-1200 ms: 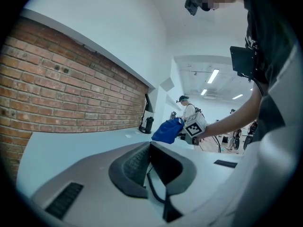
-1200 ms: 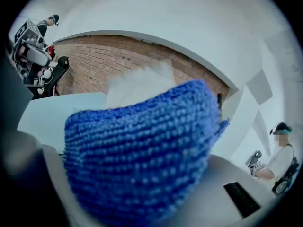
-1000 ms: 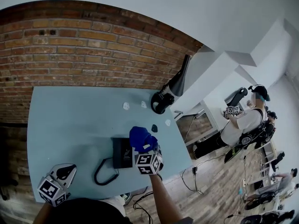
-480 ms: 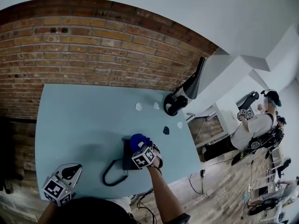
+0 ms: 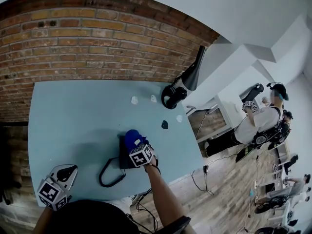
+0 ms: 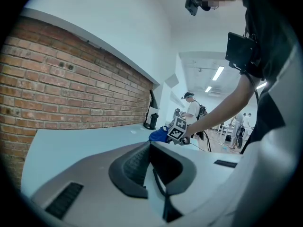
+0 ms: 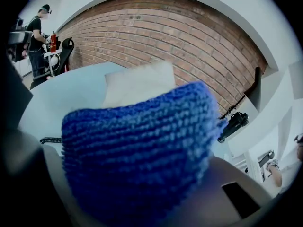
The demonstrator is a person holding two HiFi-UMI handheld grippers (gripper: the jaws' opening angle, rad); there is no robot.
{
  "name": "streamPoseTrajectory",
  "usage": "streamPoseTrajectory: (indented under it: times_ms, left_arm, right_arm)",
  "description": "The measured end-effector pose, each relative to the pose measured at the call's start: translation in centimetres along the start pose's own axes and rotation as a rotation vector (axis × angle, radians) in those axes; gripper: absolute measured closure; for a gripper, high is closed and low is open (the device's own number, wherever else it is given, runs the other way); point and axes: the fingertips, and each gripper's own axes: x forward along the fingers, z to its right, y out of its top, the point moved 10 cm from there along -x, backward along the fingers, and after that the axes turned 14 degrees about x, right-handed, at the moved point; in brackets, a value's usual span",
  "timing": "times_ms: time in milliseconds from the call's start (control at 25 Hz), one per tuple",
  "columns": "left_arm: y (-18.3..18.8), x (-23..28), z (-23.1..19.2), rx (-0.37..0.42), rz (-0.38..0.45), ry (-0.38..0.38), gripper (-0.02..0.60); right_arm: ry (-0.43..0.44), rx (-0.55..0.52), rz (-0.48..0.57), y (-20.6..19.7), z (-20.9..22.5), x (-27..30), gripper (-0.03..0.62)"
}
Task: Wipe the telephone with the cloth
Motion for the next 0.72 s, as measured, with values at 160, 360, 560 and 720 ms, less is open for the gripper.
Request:
streamPoseTrajectory:
  times_ms: [160, 360, 560, 720]
  left_arm:
    - [0.0, 0.0, 0.1, 0.005, 0.010, 0.001, 0.591]
    - [-0.3, -0.3, 0.3, -0.005, 0.014, 0.007, 0.591]
    - [-0.4, -0.4, 0.5, 0.003, 0.012, -0.001, 0.591]
    - [-0.6, -0.4, 0.6, 0.001, 0.017, -0.007, 0.591]
  right_arm:
    - [-0.007, 0.033, 0.019, -0.7, -0.3, -0.1, 0.519]
    - [-0.005, 0.059, 0.024, -1.5, -0.6, -0.6, 0.519]
    - [-0.011, 0.048, 0.037, -2.7, -1.6, -0.9, 0.519]
    - [-0.005, 0.057, 0.031, -3.3, -2.1, -1.0, 0.519]
